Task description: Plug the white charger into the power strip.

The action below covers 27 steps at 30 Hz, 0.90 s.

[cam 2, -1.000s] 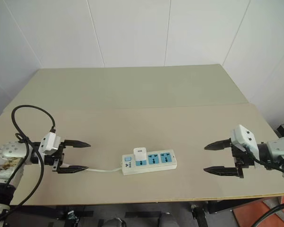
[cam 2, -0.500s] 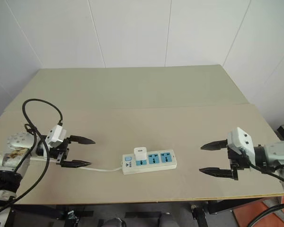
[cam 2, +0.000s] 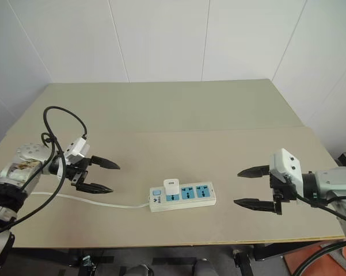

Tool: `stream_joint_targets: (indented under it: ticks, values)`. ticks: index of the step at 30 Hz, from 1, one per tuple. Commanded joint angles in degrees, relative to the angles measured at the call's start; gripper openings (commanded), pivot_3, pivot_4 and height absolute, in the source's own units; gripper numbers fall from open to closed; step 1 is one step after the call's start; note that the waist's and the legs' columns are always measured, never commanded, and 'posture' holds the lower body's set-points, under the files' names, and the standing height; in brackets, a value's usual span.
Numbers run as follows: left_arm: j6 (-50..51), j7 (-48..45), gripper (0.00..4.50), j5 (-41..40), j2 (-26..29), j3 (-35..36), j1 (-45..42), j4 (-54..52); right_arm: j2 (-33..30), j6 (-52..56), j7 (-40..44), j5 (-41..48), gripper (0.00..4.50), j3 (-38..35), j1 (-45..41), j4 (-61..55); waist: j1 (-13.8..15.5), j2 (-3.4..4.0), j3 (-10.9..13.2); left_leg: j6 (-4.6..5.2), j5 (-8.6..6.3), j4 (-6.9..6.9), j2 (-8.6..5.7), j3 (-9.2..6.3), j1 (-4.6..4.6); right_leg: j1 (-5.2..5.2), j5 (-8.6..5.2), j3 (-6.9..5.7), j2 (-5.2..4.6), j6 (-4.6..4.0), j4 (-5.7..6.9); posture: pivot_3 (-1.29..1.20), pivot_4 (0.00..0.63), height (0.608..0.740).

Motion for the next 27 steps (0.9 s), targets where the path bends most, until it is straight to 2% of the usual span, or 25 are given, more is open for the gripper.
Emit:
stream_joint_targets:
  ticks: [1, 16, 27]
  values:
    - [-1.8, -0.2, 4.49, -2.1, 0.4, -3.5, -4.1, 2.7, 0.0, 0.5, -1.2, -0.2, 4.5, -1.7, -1.5, -0.6, 0.0, -0.01, 0.0, 0.0, 0.0, 0.0, 0.0, 0.0, 0.0, 0.0, 0.0, 0.0, 0.0, 0.0, 0.0, 0.0, 0.15, 0.74]
    - [-3.1, -0.2, 4.49, -7.1, -0.9, -15.7, -11.6, 5.9, 0.6, 3.0, -4.3, -0.8, 4.5, -1.0, -2.0, -2.0, 0.0, -0.05, 0.0, 0.0, 0.0, 0.09, -0.01, -0.01, -0.03, 0.02, 0.0, 0.0, 0.01, 0.01, 0.03, 0.0, 0.15, 0.74]
    - [-3.9, -0.2, 4.49, -9.4, -1.8, -20.4, -15.2, 7.1, 1.3, 3.5, -5.5, -1.9, 4.5, -0.7, -4.3, -1.2, 0.0, -0.05, 0.0, 0.01, 0.0, 0.1, -0.01, -0.02, -0.03, 0.01, -0.01, 0.01, 0.01, 0.01, 0.03, 0.0, 0.15, 0.74]
